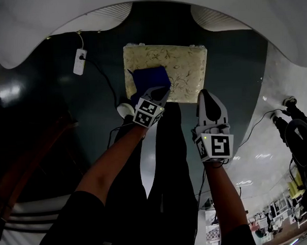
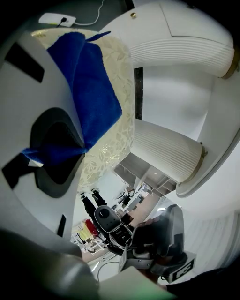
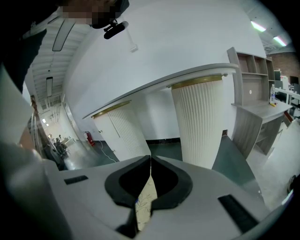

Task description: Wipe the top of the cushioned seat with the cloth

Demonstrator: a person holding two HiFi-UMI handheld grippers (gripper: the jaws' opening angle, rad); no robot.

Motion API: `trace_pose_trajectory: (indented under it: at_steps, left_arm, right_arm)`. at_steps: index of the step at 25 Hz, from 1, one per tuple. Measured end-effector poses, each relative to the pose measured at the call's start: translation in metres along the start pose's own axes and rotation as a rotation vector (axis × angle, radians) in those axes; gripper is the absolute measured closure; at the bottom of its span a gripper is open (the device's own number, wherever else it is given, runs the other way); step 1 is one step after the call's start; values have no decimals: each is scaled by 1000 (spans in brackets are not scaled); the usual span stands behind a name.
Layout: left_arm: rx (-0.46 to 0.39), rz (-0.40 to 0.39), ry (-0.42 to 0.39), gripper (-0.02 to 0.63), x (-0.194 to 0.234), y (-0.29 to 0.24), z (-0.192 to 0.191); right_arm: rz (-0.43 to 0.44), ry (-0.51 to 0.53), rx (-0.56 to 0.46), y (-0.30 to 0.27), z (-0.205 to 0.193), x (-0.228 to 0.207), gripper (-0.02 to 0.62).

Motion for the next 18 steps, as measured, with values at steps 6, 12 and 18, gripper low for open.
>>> trace_pose_trajectory:
  at_steps: [6, 12, 18]
  left_arm:
    - [19, -25, -8, 570, -18, -15, 2]
    - [35, -47, -22, 571, -33, -27, 5]
    - [66, -90, -11, 570, -47, -40, 6]
  right_arm:
    - [-32, -32, 4, 8, -10, -14, 558]
    - [-68, -50, 13, 21, -19, -29, 558]
    - [-105, -77, 30, 28, -26, -45, 558]
Point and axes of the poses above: the fingertips, and each gripper's own axes: y backward along the fingers, x to its left, z out of its top, the point moved 8 cm from there along y, backward along the fingers, and after that the axes turned 12 degrees about y, right-handed, at the moved point
